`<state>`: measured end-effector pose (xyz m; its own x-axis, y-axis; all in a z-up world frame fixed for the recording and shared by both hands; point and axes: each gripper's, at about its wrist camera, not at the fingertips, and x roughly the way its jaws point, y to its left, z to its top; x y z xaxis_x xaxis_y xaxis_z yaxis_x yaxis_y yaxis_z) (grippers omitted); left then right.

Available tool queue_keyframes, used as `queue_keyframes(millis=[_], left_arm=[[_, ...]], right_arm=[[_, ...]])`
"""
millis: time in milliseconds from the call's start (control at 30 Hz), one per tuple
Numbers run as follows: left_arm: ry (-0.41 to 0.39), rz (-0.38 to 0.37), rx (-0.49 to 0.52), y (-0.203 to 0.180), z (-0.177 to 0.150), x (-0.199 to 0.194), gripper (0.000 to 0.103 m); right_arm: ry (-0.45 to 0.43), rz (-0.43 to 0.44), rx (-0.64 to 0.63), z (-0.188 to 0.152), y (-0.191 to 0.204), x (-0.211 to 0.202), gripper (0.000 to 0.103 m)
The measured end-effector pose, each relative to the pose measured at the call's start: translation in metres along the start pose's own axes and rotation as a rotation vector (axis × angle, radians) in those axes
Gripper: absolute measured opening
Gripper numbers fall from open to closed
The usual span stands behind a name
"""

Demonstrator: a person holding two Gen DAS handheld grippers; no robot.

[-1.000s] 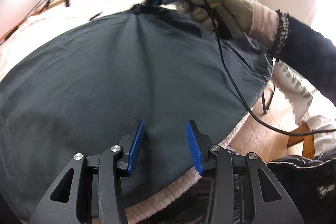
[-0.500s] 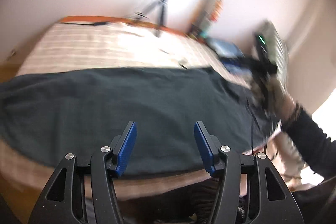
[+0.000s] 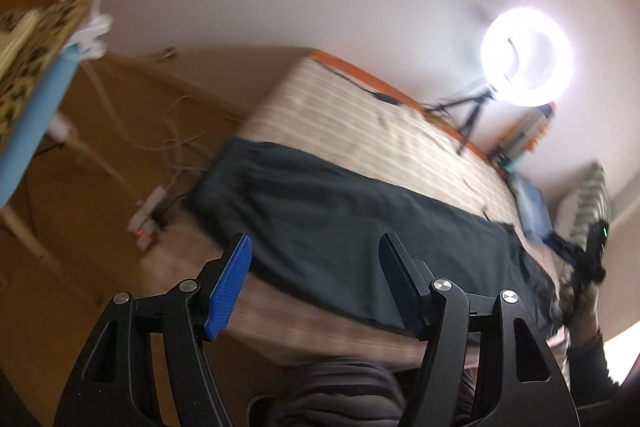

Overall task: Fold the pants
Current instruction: 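Grasp the elastic waistband edge with the left gripper and lift it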

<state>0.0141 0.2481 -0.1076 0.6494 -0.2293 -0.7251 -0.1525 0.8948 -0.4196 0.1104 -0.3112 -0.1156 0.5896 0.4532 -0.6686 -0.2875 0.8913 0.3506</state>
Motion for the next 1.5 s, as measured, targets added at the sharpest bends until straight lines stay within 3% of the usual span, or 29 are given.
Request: queue_keyframes(millis=[133, 400, 733, 833, 900, 1067, 1333, 1500], left_arm=[[0.036, 0.012, -0.052, 0.03, 0.001, 0.018, 0.071], [0.097, -0.055, -0.194, 0.078, -0.006, 0.076, 0.071], [0.041, -0.103, -0.341, 0.11, -0.007, 0.105, 0.071], [0.013, -0.118, -0.368, 0.116, -0.008, 0.108, 0.064], [0.015, -0.134, -0.379, 0.117, -0.009, 0.112, 0.043], [-0.01, -0.127, -0.377, 0.117, -0.008, 0.112, 0.038], [-0.042, -0.173, -0.46, 0.126, -0.007, 0.117, 0.036], [-0.088, -0.181, -0.45, 0.121, -0.004, 0.111, 0.02]], right_arm=[[0.004, 0.008, 0.033, -0.013, 0.007, -0.001, 0.072], [-0.003, 0.029, 0.121, -0.016, 0.009, -0.01, 0.072], [-0.008, 0.017, 0.109, -0.013, 0.027, -0.018, 0.072], [-0.002, 0.016, 0.107, -0.013, 0.029, -0.016, 0.072], [0.001, 0.015, 0.109, -0.014, 0.03, -0.016, 0.072], [-0.002, 0.015, 0.119, -0.014, 0.028, -0.018, 0.072], [-0.011, 0.013, 0.151, -0.019, 0.018, -0.025, 0.072], [-0.023, 0.019, 0.184, -0.021, 0.009, -0.031, 0.072]])
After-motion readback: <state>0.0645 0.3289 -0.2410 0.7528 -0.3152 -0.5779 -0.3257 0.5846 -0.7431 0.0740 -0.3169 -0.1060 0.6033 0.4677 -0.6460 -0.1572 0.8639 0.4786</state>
